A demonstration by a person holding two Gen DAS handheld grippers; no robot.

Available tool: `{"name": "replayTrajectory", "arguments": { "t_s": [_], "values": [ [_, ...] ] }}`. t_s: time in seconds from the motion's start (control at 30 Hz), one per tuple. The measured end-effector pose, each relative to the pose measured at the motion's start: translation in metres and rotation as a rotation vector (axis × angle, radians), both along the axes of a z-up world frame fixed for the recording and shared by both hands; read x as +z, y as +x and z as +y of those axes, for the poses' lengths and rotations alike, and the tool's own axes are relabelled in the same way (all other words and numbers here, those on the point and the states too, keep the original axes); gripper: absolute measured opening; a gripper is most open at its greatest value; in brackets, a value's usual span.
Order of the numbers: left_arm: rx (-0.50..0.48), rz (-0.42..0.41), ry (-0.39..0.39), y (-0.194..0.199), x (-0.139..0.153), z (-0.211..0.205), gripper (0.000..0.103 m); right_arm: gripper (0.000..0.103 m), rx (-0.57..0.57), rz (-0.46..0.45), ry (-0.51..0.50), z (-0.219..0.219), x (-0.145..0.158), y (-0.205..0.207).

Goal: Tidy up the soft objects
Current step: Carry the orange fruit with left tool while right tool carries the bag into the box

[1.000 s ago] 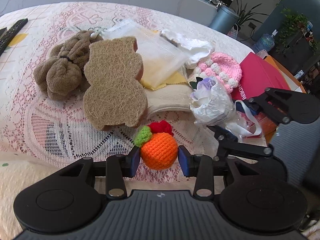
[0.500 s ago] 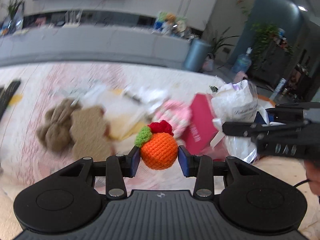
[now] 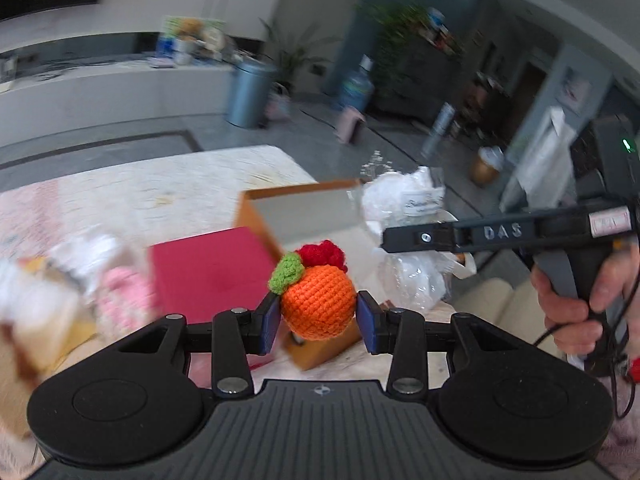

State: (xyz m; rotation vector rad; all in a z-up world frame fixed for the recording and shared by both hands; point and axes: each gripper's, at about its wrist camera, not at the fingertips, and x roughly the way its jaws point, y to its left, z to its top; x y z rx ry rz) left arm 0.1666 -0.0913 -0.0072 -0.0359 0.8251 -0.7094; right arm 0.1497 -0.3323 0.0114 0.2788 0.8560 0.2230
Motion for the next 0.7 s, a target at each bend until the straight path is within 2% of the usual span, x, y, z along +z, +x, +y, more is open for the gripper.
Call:
{"name": "replayTrajectory", "arguments": {
  "t_s": [0.07, 0.17, 0.33, 0.43, 0.5, 0.6, 0.7],
  "values": [
    [-0.045, 0.007, 0.035, 0.018, -0.005, -0.024, 0.046, 0.040, -0.016, 0.051, 0.030, -0.019, -0.008, 0.014],
    [-0.116, 0.061, 0.078, 0.051, -0.017, -0.056, 0.046, 0.040, -0.030, 0.114, 0.031, -0.042, -0.021, 0.038],
    [-0.213, 0.114, 0.244, 0.092, -0.048, -0.101, 0.046, 0.040, -0.068, 0.240, 0.069, -0.077, -0.056, 0.076],
    [-0.270, 0.157, 0.345, 0.103, -0.068, -0.122, 0.046, 0.040, -0.061, 0.340, 0.081, -0.084, -0.087, 0.091],
    [-0.296, 0.153, 0.397, 0.107, -0.079, -0.131, 0.046, 0.041, -0.049, 0.397, 0.093, -0.086, -0.106, 0.099],
    [-0.350, 0.193, 0.450, 0.120, -0.094, -0.141, 0.046, 0.041, -0.031, 0.463, 0.125, -0.087, -0.128, 0.108],
    [-0.385, 0.231, 0.500, 0.132, -0.108, -0.155, 0.046, 0.041, -0.013, 0.506, 0.113, -0.086, -0.141, 0.117]
  ]
}}
